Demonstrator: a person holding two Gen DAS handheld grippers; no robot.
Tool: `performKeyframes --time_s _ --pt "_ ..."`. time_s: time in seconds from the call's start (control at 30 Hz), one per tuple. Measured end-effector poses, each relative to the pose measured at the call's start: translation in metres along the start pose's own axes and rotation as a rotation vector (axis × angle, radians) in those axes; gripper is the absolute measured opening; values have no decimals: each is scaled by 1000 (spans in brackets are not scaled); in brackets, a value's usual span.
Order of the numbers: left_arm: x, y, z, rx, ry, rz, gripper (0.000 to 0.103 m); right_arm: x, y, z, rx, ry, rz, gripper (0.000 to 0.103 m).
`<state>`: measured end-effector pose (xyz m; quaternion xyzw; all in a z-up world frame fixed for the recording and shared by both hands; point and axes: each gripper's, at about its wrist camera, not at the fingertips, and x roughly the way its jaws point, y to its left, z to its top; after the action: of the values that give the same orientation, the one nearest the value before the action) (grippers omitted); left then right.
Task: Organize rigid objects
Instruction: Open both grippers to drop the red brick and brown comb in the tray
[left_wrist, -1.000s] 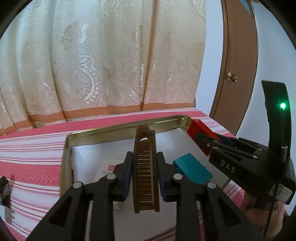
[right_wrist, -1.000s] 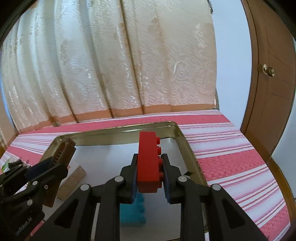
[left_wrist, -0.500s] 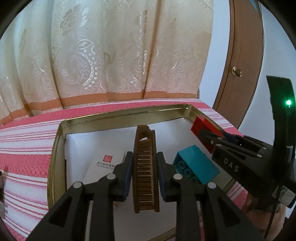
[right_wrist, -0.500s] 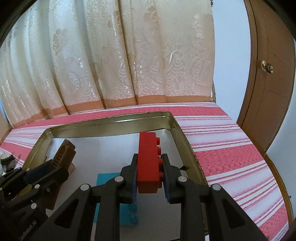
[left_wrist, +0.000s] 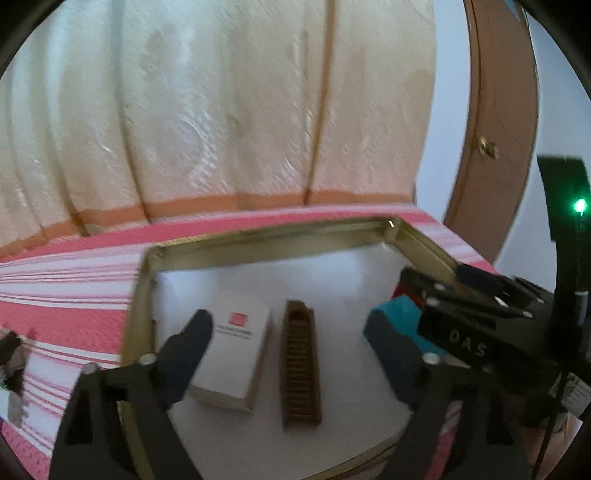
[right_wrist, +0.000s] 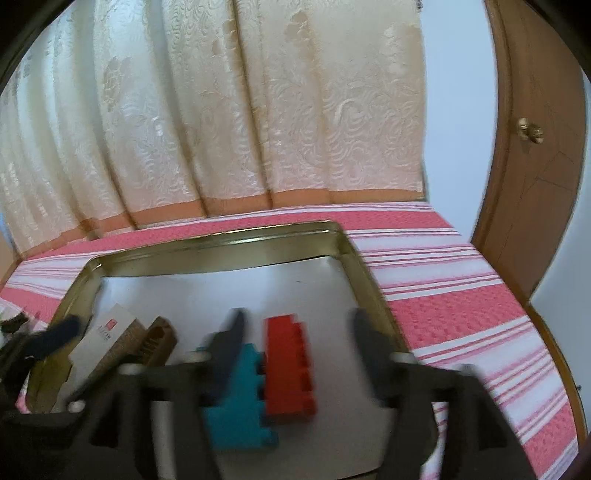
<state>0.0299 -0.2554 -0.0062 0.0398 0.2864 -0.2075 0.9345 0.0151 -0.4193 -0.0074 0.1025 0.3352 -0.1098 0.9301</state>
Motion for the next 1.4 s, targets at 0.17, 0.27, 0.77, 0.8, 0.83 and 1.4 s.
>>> performKeyframes --time_s 0.17,0.27,0.77,0.8,0.83,1.4 --pt "-18 3 -2 -13 -91 -30 103 -10 -6 1 47 -62 15 80" --pt "-28 3 -4 -3 -136 -21 103 -10 -4 2 39 -62 14 80" --pt "-51 34 -13 71 -255 170 103 -48 -5 -2 61 -290 -22 81" --pt "-52 33 -14 70 -254 165 103 -49 -5 -2 64 -293 -25 81" --pt "-53 34 -14 67 -253 160 103 -50 -5 -2 67 -297 -31 81" --pt "-62 56 -23 34 -205 128 103 -79 29 -17 25 -408 -131 82"
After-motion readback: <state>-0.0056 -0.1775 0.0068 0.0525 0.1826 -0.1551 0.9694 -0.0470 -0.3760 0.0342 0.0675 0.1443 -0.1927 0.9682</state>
